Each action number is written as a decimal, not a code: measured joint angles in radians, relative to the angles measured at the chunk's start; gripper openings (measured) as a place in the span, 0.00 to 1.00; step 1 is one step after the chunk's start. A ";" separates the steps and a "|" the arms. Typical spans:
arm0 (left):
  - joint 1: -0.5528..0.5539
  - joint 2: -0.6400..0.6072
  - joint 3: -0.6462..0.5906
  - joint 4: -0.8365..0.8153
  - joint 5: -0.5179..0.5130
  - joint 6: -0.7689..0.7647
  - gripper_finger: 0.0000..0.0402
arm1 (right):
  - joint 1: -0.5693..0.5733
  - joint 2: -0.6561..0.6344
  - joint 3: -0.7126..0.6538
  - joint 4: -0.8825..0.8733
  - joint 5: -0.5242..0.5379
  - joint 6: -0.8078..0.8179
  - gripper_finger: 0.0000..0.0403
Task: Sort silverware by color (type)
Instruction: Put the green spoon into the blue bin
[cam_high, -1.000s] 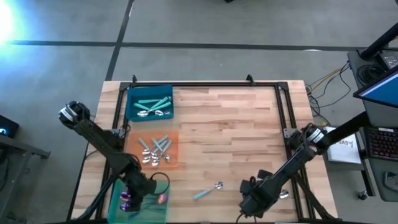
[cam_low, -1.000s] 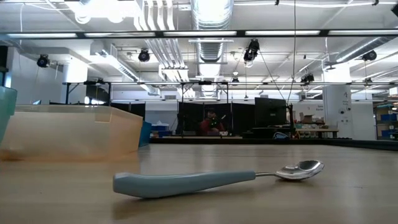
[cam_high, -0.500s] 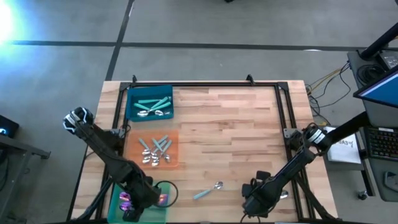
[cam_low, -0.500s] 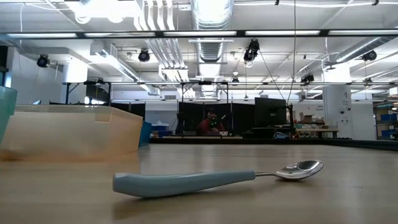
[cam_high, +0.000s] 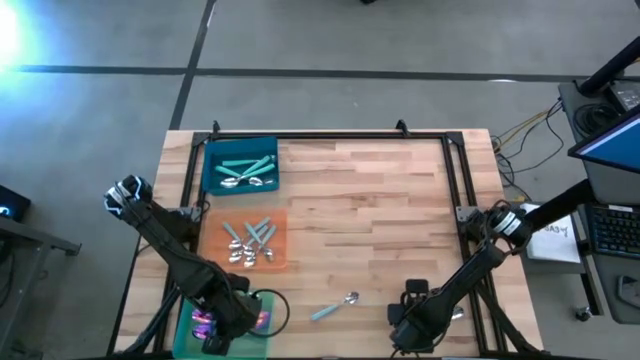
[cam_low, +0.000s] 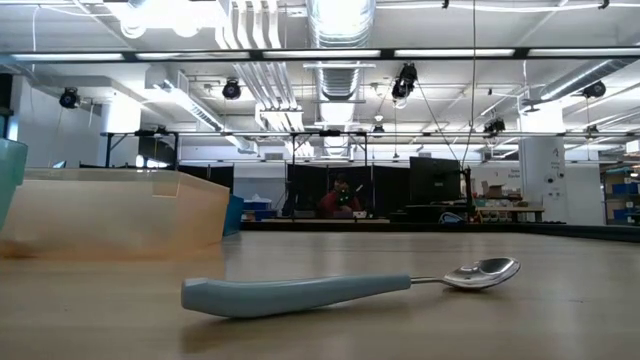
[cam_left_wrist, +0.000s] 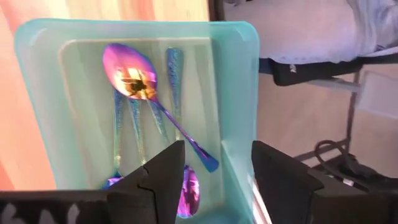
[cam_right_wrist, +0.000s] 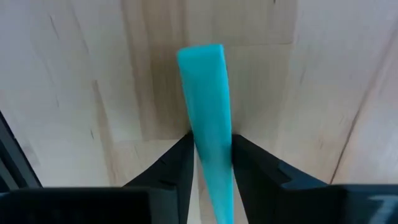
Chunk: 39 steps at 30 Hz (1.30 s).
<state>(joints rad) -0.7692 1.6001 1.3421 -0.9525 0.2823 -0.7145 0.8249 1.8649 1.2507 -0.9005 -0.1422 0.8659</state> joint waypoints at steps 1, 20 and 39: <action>0.000 0.000 -0.002 0.000 -0.009 0.000 0.42 | 0.000 0.011 0.000 0.000 0.000 -0.009 0.24; 0.042 -0.001 -0.131 0.037 -0.560 0.020 0.42 | -0.084 -0.016 0.097 -0.011 0.149 -0.076 0.14; 0.062 -0.003 -0.135 0.415 -1.427 0.194 0.42 | -0.313 -0.060 0.378 0.140 1.252 -0.440 0.14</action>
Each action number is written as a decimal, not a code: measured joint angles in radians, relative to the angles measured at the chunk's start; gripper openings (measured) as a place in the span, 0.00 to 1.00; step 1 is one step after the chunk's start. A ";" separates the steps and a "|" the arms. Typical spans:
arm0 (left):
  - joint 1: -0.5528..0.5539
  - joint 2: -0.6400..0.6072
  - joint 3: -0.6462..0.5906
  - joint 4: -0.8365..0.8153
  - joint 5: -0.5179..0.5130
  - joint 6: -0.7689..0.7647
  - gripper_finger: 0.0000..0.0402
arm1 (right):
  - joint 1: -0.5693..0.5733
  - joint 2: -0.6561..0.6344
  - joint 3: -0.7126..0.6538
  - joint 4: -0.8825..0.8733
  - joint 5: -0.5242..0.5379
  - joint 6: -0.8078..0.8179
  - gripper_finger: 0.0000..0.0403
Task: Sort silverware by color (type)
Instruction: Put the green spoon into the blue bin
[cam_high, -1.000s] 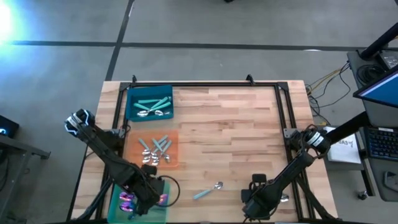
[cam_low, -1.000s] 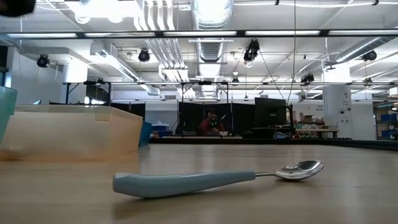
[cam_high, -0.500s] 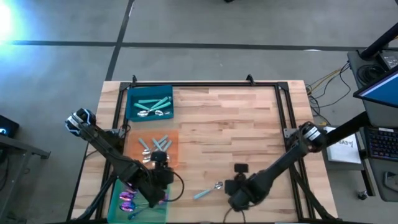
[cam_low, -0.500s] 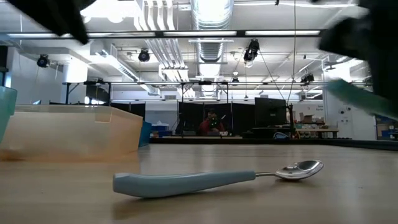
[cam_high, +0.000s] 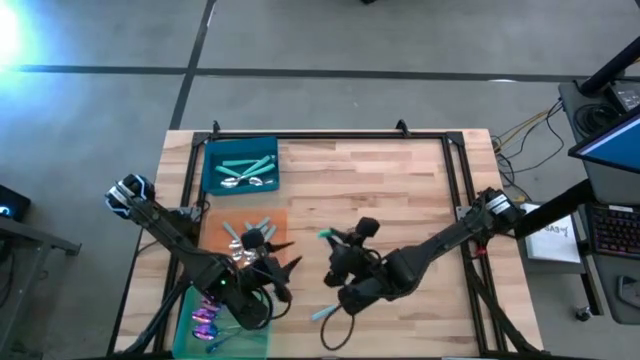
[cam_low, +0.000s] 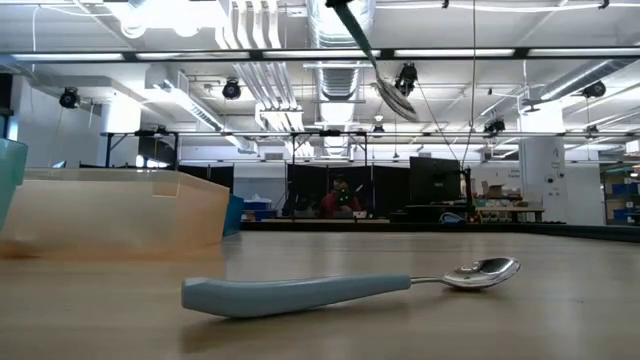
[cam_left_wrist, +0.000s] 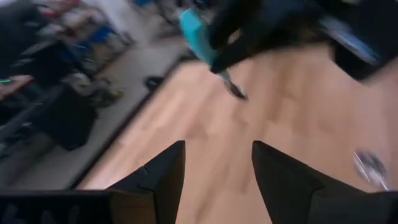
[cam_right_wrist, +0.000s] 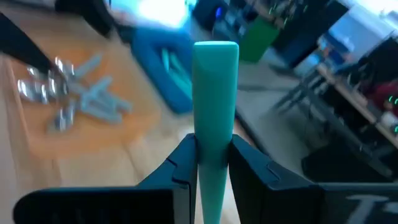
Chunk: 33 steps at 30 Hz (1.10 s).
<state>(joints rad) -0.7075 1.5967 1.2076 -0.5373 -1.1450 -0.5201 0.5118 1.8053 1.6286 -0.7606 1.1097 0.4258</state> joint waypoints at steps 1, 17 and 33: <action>0.001 0.000 0.000 0.014 -0.044 -0.014 0.42 | -0.002 0.000 0.012 0.044 0.024 -0.045 0.14; 0.006 0.000 0.052 0.064 -0.391 -0.001 0.42 | -0.071 -0.002 0.135 0.506 -0.094 -0.531 0.14; 0.012 0.000 0.057 0.075 -0.426 -0.001 0.42 | -0.145 -0.002 0.144 0.699 -0.360 -0.576 0.14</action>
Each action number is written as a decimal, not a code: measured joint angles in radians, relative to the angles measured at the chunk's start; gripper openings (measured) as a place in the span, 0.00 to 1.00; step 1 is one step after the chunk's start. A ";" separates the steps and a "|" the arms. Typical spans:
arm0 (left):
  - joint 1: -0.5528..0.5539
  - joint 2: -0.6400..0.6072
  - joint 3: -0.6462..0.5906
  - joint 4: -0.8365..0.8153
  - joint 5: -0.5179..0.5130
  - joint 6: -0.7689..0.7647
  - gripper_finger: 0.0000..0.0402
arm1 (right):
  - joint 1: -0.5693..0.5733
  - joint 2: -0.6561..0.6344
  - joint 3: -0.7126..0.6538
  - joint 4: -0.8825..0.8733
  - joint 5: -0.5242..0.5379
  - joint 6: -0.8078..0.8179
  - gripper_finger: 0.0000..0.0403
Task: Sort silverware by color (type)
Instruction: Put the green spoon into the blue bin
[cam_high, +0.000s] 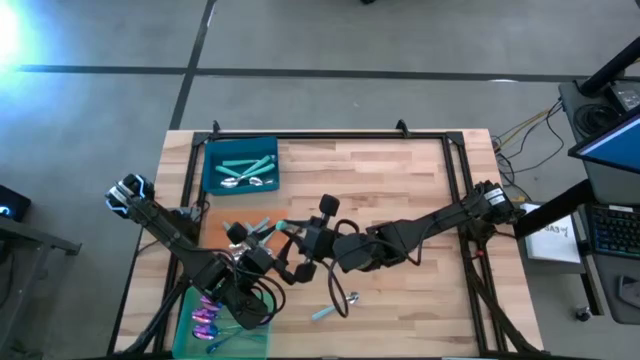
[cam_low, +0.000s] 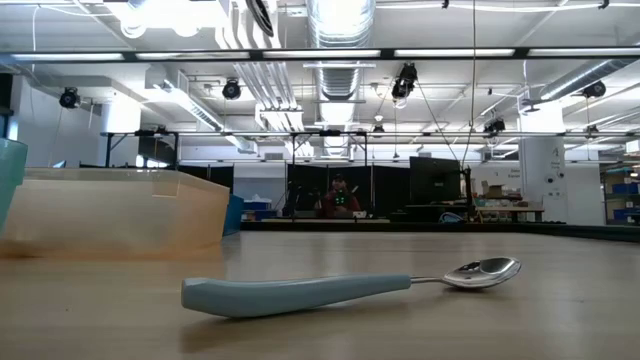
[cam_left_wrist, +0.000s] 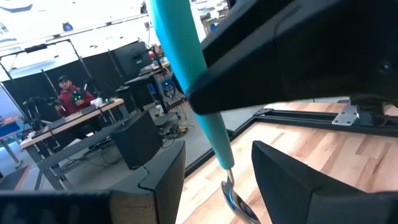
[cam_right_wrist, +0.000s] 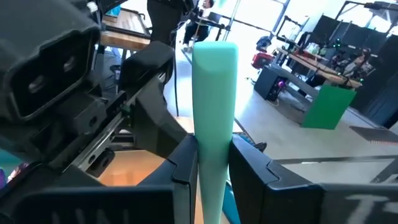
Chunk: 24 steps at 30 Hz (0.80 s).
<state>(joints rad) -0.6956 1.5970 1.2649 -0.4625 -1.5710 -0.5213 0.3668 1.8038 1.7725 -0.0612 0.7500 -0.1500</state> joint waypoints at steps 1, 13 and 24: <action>0.000 0.000 0.001 0.000 0.000 0.000 0.42 | 0.000 0.000 -0.001 -0.001 -0.001 0.000 0.14; 0.011 0.000 0.013 -0.001 0.001 0.023 0.17 | 0.000 0.009 -0.001 0.021 -0.051 -0.005 0.14; 0.024 -0.006 0.017 -0.012 0.068 0.106 0.05 | -0.002 -0.005 -0.001 -0.094 0.019 -0.045 0.31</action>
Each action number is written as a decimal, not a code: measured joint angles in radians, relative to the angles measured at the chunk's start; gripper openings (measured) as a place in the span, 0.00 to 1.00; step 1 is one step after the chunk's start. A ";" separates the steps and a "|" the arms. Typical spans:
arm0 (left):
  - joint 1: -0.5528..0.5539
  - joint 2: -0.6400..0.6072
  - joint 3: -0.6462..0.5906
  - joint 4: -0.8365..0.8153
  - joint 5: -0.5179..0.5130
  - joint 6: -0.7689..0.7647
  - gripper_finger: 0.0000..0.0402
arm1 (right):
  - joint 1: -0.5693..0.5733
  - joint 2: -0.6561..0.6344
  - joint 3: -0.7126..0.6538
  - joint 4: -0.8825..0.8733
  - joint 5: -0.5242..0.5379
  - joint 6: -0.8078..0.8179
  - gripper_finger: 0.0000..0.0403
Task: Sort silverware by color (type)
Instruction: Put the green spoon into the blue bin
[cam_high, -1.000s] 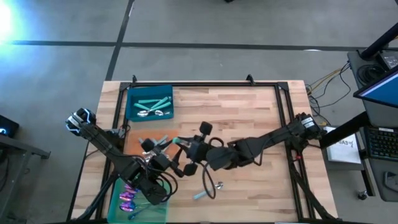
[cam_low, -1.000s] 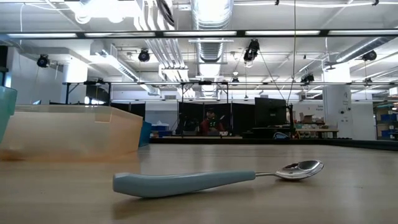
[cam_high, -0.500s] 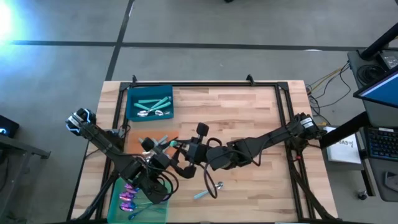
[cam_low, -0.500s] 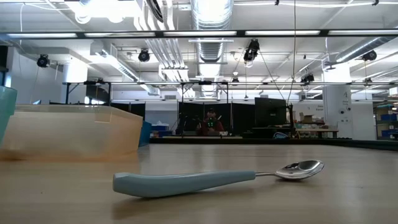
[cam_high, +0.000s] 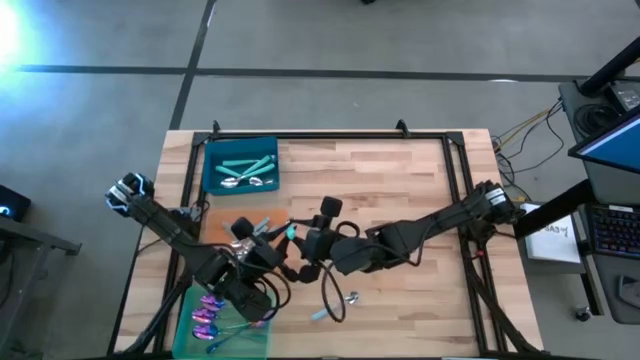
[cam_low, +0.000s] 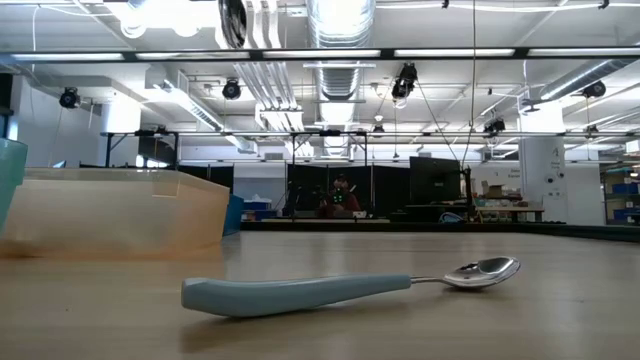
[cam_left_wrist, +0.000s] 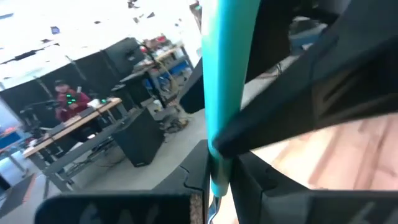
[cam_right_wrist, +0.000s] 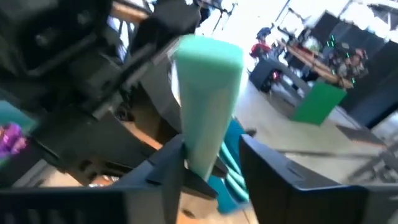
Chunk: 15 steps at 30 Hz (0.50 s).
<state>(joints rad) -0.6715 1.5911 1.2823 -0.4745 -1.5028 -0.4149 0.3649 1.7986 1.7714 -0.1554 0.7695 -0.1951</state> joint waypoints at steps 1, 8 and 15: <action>0.007 -0.002 0.000 -0.003 0.017 0.009 0.05 | -0.002 -0.004 0.000 -0.026 0.004 0.019 0.34; 0.136 -0.024 0.000 -0.178 0.176 0.025 0.05 | -0.010 -0.044 0.004 -0.312 0.024 0.210 0.50; 0.342 -0.049 -0.001 -0.503 0.393 0.051 0.05 | -0.011 -0.054 0.005 -0.711 -0.032 0.532 0.48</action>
<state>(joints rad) -0.3298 1.5421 1.2816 -0.9775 -1.1101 -0.3638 0.3541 1.7447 1.7760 -0.8665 0.7372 0.3371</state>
